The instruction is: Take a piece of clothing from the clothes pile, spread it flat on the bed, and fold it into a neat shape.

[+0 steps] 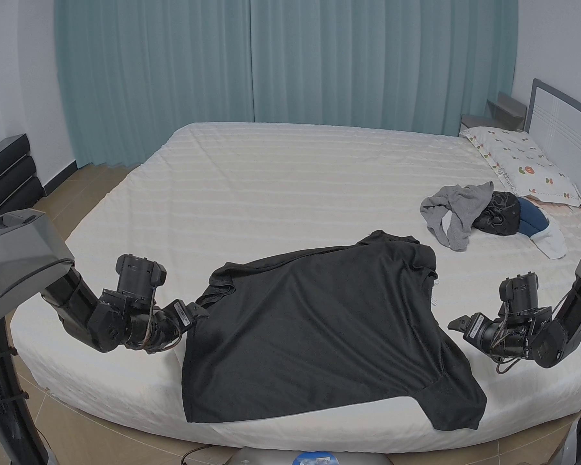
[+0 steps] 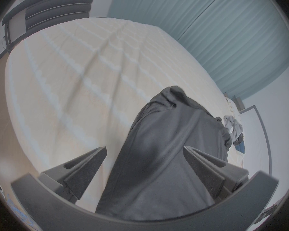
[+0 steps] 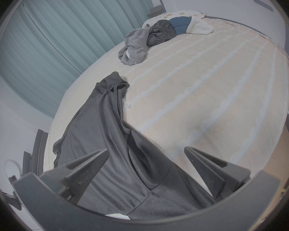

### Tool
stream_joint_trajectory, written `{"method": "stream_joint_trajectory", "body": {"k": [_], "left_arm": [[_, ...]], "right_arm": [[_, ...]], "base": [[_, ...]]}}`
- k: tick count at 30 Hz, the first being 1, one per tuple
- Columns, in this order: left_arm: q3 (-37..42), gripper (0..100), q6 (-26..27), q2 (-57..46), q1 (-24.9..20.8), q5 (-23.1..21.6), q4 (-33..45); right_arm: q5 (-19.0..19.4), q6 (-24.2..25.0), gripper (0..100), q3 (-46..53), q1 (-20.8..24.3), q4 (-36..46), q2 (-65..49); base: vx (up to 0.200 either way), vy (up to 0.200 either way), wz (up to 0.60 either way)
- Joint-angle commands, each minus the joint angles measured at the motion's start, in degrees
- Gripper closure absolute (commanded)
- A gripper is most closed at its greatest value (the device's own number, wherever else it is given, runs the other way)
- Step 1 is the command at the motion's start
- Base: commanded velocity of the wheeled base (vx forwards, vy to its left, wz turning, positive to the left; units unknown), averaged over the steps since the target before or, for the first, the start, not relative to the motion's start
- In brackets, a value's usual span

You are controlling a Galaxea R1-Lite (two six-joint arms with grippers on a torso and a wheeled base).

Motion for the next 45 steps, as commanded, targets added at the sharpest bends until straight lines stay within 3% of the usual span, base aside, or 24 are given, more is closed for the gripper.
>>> {"method": "stream_joint_trajectory", "body": {"k": [1,9,16,34,35,45], "left_arm": [[-8.7,0,0.1,4.7,0.0,0.4,0.4],[-20.6,0,1.3,12.0,-0.8,-0.1,0.6],[-32.8,0,8.7,18.9,-1.1,3.9,4.7],[-44.1,0,12.7,26.7,-0.3,5.0,8.6],[-45.1,100,12.7,27.1,-0.1,5.0,8.7],[-55.2,100,12.7,30.5,3.2,6.1,9.4]], "right_arm": [[1.1,1.5,0,-0.1,1.0,-0.6,0.1],[1.9,4.1,0,0.0,2.0,-1.4,-0.6],[1.9,4.3,0,0.0,2.2,-1.5,-0.9],[1.9,4.4,0,0.7,3.3,-2.1,-2.4],[1.9,4.3,0,0.7,3.4,-2.1,-2.4],[1.9,4.4,0,0.9,3.7,-2.2,-1.7]], "base": [[0.0,0.0,0.0],[0.0,0.0,0.0],[0.0,0.0,0.0],[0.0,0.0,0.0],[0.0,0.0,0.0],[0.0,0.0,0.0]]}}
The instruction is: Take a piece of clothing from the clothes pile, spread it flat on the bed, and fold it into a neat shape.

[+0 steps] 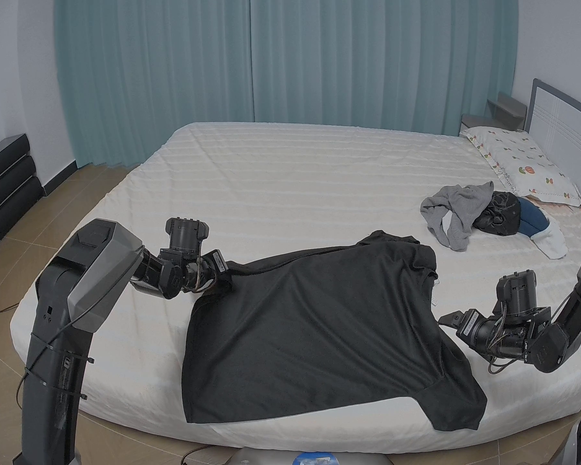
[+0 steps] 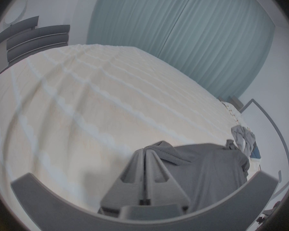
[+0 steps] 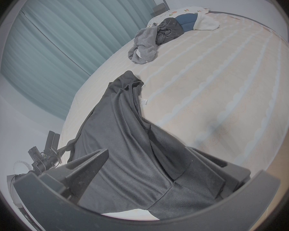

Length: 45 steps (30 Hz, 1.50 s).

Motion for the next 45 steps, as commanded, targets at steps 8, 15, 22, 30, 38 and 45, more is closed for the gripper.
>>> {"method": "stream_joint_trajectory", "body": {"k": [8,15,22,30,38,45], "left_arm": [[-18.5,100,0.1,5.6,4.9,1.2,1.5],[-20.6,100,3.1,8.4,5.1,-1.5,-1.8],[-20.6,100,3.1,10.4,5.2,0.6,-11.7],[-20.6,100,5.0,10.4,6.6,2.9,-17.9],[-20.6,100,11.0,10.0,8.8,2.7,-19.5],[-20.6,100,11.4,9.7,10.4,2.4,-19.3]], "right_arm": [[0.1,0.2,0,-0.1,0.0,-0.2,0.3],[0.0,0.2,0,-0.1,0.0,-0.2,0.8],[-0.1,0.3,0,0.1,-0.1,-3.5,1.5],[-0.4,2.3,0,0.6,-0.1,-6.6,2.2],[-0.5,2.3,0,0.6,-0.3,-6.8,2.9],[-0.6,2.4,0,0.6,-0.4,-6.8,3.9]], "base": [[0.0,0.0,0.0],[0.0,0.0,0.0],[0.0,0.0,0.0],[0.0,0.0,0.0],[0.0,0.0,0.0],[0.0,0.0,0.0]]}}
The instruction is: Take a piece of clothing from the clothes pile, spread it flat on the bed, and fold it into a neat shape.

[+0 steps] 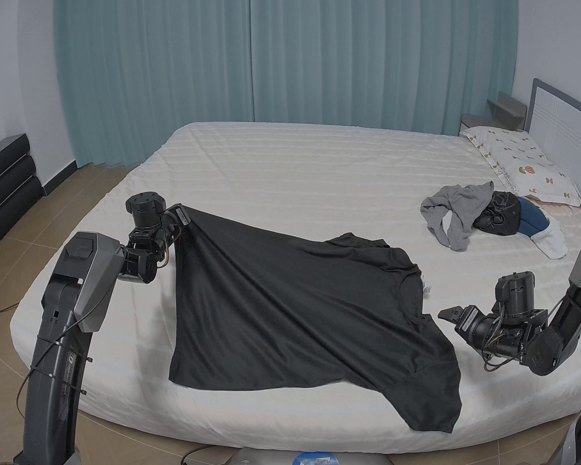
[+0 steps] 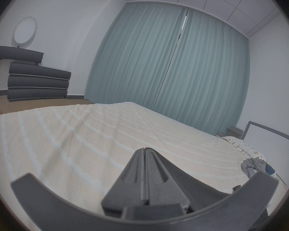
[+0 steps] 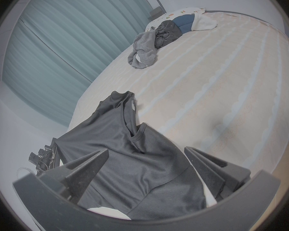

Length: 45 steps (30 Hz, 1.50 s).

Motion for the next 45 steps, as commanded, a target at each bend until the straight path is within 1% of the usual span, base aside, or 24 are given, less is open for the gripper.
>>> {"method": "stream_joint_trajectory", "body": {"k": [1,8,17,20,21,29,31,32,33,34,36,42,44,45], "left_arm": [[0.0,100,0.5,-0.5,1.0,-0.1,0.0],[0.0,100,1.2,-0.2,2.9,-0.3,0.3],[0.0,100,1.2,0.2,3.6,-0.4,0.4],[0.0,100,1.2,0.3,3.5,-0.4,1.7],[0.0,0,1.2,0.3,3.5,-0.4,1.8],[0.0,0,1.0,0.5,3.4,-0.3,3.1],[1.5,0,0.7,0.0,3.4,0.0,3.4],[4.0,0,0.7,-0.5,3.5,0.0,3.4],[4.0,0,0.7,-0.5,3.5,0.0,3.4],[9.3,0,0.4,-3.4,3.5,-0.2,3.2],[16.3,0,-0.4,-7.3,3.5,-0.7,2.6],[39.3,0,-7.5,-20.0,3.2,-6.2,-2.4],[39.3,0,-7.5,-20.0,3.2,-6.2,-2.4],[48.6,0,-9.5,-24.6,3.2,-7.0,-3.6]], "right_arm": [[-0.2,-0.1,0,-0.1,0.0,0.0,1.2],[-0.3,-0.2,0,0.0,0.0,-0.1,2.0],[-0.3,-0.2,0,0.0,0.0,-0.1,3.5],[-0.3,-0.2,0,0.0,0.1,-0.1,3.5],[-0.3,-0.2,0,0.0,0.1,-0.1,3.5],[-0.3,-0.2,0,0.0,0.2,-0.1,3.5],[-0.2,-0.1,0,0.1,0.2,-0.1,3.5],[-0.2,-0.1,0,0.5,0.3,-0.1,3.4],[-0.2,-0.1,0,0.5,0.3,-0.1,3.4],[0.2,-0.1,0,0.7,0.3,-0.1,3.4],[0.3,-0.1,0,0.7,0.3,-0.1,3.4],[0.6,0.1,0,1.1,0.1,-0.1,3.1],[0.6,0.1,0,1.1,0.1,-0.1,3.1],[0.6,0.1,0,1.1,0.3,-0.1,3.4]], "base": [[0.0,0.0,0.0],[0.0,0.0,0.0],[0.0,0.0,0.0],[0.0,0.0,0.0],[0.0,0.0,0.0],[0.0,0.0,0.0],[0.0,0.0,0.0],[0.0,0.0,0.0],[0.0,0.0,0.0],[0.0,0.0,0.0],[0.0,0.0,0.0],[0.0,0.0,0.0],[0.0,0.0,0.0],[0.0,0.0,0.0]]}}
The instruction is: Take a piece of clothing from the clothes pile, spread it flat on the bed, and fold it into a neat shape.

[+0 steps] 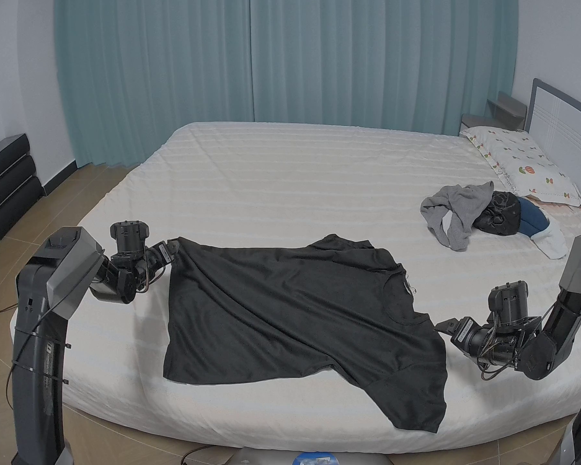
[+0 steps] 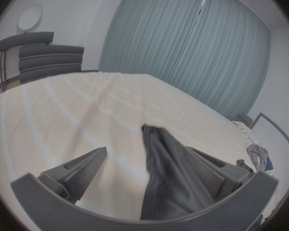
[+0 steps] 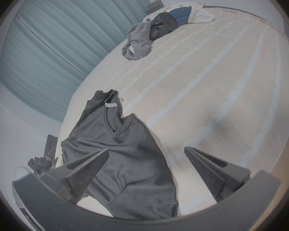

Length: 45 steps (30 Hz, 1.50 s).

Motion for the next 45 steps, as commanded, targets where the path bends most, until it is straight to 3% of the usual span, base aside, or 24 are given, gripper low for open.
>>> {"method": "stream_joint_trajectory", "body": {"k": [1,5,9,15,21,34,45], "left_arm": [[28.4,0,-8.0,-18.7,-0.2,-4.4,-4.9],[41.5,0,-14.4,-25.7,-1.0,-8.1,-7.4],[52.4,0,-15.7,-31.1,-2.9,-10.9,-7.6],[62.5,0,-16.5,-33.2,-4.0,-11.0,-7.6],[70.3,0,-18.5,-32.6,-5.5,-14.9,-9.7],[70.4,0,-20.1,-29.5,-7.4,-14.2,-14.6],[69.9,0,-19.9,-24.2,-11.8,-8.1,-21.5]], "right_arm": [[0.4,0.2,0,0.5,0.3,0.0,0.2],[1.3,0.2,0,0.6,0.3,0.0,0.0],[1.9,0.1,0,1.3,0.9,-0.2,-0.3],[1.7,0.0,0,3.6,2.7,-4.9,-0.3],[1.8,0.0,0,5.2,3.5,-8.8,0.4],[1.7,0.0,0,5.2,3.5,-8.9,0.4],[1.7,0.1,0,5.2,3.5,-8.9,1.1]], "base": [[0.0,0.0,0.0],[0.0,0.0,0.0],[0.0,0.0,0.0],[0.0,0.0,0.0],[0.0,0.0,0.0],[0.0,0.0,0.0],[0.0,0.0,0.0]]}}
